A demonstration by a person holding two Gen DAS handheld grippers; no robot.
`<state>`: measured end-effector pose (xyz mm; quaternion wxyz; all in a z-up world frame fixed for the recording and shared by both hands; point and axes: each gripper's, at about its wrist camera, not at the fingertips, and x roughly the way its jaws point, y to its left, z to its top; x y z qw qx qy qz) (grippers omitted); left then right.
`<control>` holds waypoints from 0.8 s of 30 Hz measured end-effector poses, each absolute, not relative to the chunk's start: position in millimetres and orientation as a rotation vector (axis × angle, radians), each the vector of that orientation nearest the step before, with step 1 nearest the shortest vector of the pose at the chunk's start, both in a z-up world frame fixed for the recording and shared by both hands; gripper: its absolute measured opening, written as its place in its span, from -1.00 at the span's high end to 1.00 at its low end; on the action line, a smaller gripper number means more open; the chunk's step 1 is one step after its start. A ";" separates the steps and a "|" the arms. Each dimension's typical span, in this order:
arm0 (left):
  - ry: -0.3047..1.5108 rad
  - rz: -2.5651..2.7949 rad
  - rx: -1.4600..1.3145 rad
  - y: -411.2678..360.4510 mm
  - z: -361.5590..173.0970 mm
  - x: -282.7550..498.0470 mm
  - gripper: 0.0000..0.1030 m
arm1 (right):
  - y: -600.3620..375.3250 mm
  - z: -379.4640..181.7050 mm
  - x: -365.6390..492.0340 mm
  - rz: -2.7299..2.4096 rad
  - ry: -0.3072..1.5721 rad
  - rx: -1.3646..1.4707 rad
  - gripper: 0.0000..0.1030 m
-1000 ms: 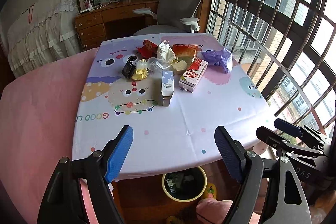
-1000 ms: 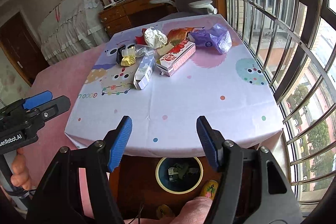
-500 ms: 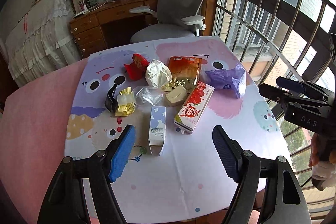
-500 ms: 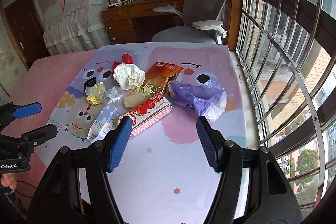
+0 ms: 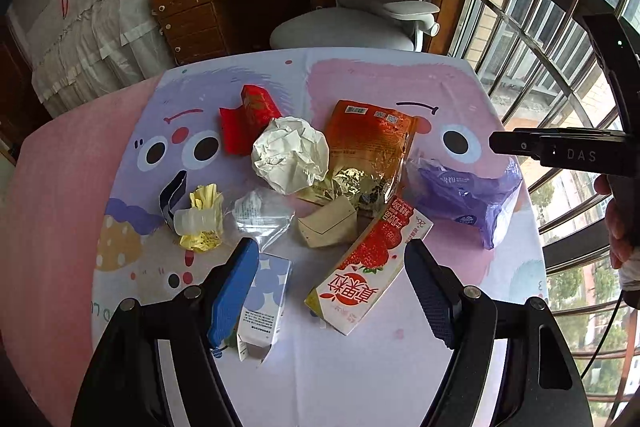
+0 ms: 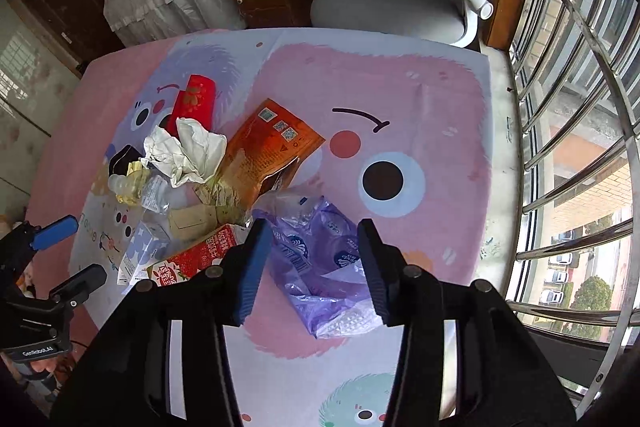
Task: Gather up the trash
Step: 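Grasp the purple plastic bag with the right tool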
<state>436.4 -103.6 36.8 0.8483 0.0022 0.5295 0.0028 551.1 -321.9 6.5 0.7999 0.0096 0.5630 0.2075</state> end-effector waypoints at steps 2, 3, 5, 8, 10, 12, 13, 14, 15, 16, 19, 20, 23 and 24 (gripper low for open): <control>1.126 0.024 -0.001 -104.0 31.2 444.0 -0.50 | -304.5 -9.9 562.5 0.462 1.275 0.009 0.17; 1.130 0.033 -0.005 -104.1 29.0 447.0 -0.50 | -298.1 -17.6 569.7 0.471 1.309 0.004 0.17; 1.135 0.051 -0.017 -103.0 25.3 452.6 -0.50 | -273.7 -34.2 572.3 0.491 1.364 -0.019 0.14; 1.143 0.073 -0.032 -97.3 22.7 455.5 -0.50 | -244.2 -54.5 571.4 0.497 1.413 -0.109 0.09; 1.149 0.085 -0.036 -95.9 20.1 457.0 -0.50 | -228.7 -67.2 569.7 0.484 1.423 -0.195 0.09; 1.156 0.092 -0.039 -94.9 18.6 457.4 -0.50 | -218.9 -79.6 567.3 0.479 1.431 -0.257 0.09; 1.159 0.093 -0.039 -95.4 17.0 458.6 -0.50 | -215.7 -85.7 566.9 0.475 1.438 -0.279 0.09; 1.162 0.095 -0.038 -95.5 16.4 459.5 -0.50 | -214.6 -90.2 566.5 0.469 1.440 -0.296 0.09; 1.163 0.096 -0.036 -96.5 15.8 460.7 -0.50 | -214.1 -92.8 566.1 0.470 1.438 -0.301 0.09; 1.163 0.095 -0.035 -97.5 15.3 461.9 -0.50 | -214.0 -94.0 565.7 0.477 1.435 -0.299 0.09; 1.165 0.085 -0.027 -102.2 14.7 468.1 -0.50 | -216.2 -95.6 563.7 0.483 1.409 -0.306 0.17; 1.166 0.081 -0.023 -104.3 14.3 471.2 -0.50 | -217.9 -96.7 562.6 0.485 1.406 -0.307 0.27; 1.167 0.062 -0.010 -112.9 13.4 482.7 -0.50 | -225.7 -96.6 561.6 0.491 1.402 -0.290 0.58; 1.170 0.055 -0.007 -116.0 12.6 487.4 -0.50 | -228.7 -97.0 561.2 0.486 1.397 -0.284 0.63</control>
